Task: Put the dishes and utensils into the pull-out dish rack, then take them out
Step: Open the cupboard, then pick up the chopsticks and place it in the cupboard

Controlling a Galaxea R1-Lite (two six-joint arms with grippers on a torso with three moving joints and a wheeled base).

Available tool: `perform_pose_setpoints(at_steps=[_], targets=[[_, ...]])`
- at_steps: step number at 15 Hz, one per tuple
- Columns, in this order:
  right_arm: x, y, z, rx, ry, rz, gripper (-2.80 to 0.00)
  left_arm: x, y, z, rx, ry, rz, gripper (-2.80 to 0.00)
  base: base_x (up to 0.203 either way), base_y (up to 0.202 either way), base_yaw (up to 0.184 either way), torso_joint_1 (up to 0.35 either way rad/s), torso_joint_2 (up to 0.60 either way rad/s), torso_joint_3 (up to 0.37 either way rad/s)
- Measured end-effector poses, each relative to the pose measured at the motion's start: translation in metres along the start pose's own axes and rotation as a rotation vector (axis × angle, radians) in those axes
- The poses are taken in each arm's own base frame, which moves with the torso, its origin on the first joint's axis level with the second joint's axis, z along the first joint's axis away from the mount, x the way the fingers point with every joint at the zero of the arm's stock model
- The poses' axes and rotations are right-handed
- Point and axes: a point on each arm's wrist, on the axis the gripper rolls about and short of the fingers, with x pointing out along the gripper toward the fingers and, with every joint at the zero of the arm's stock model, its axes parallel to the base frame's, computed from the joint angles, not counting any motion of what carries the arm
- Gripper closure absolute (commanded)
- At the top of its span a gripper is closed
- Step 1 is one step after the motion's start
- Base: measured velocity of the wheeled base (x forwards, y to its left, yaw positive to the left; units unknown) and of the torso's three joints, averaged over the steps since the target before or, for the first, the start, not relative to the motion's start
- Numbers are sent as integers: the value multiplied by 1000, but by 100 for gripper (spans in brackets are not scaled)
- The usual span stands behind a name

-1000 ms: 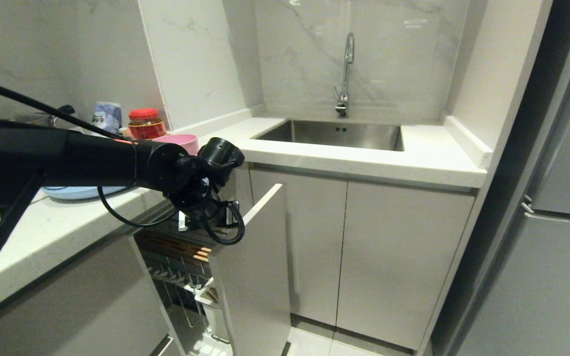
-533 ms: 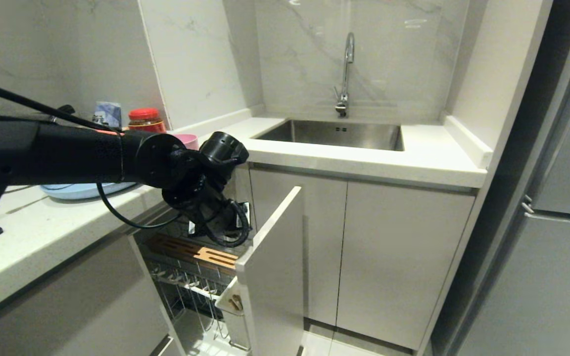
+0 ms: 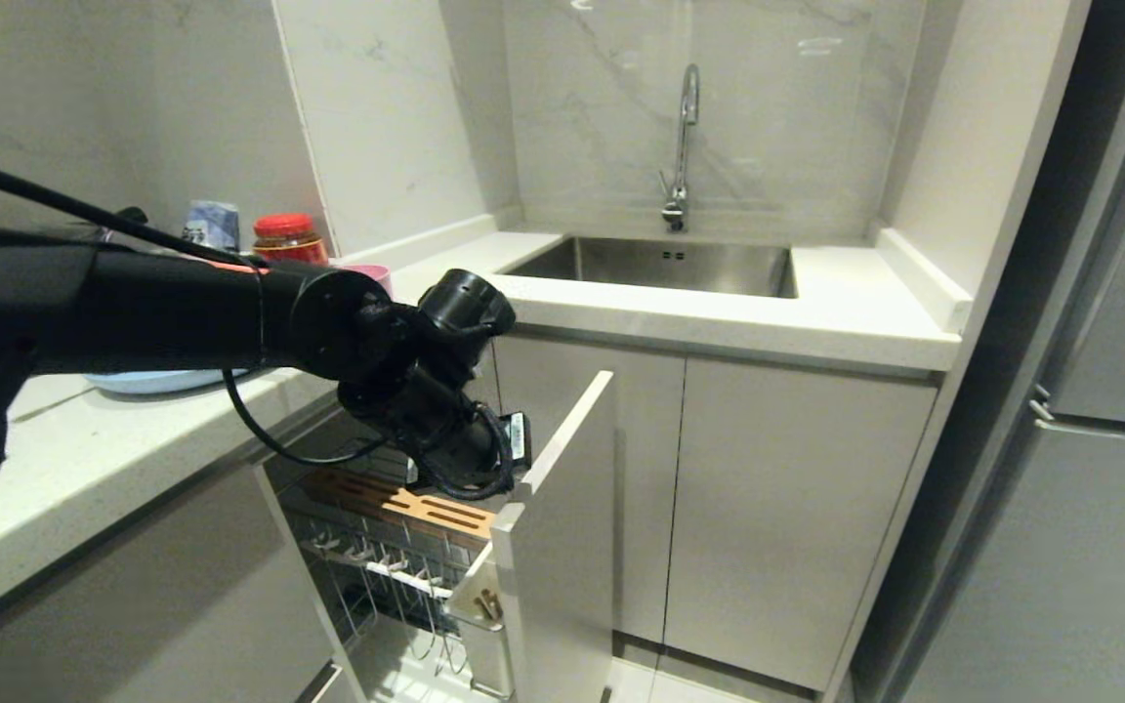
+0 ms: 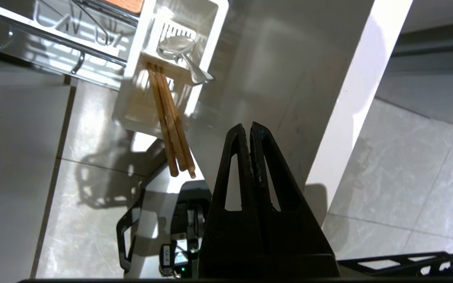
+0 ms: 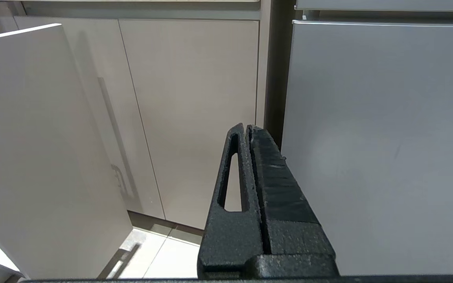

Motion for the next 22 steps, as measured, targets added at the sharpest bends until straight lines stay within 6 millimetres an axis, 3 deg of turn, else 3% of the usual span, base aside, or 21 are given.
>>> perform_pose_setpoints(at_steps=[10, 22], targets=[[0, 0, 0, 0, 0, 0, 0, -2, -19, -16, -18, 140, -156, 0, 0, 0, 0, 0, 0, 0], [0, 0, 0, 0, 0, 0, 0, -10, -19, -15, -22, 137, -188, 0, 0, 0, 0, 0, 0, 0]])
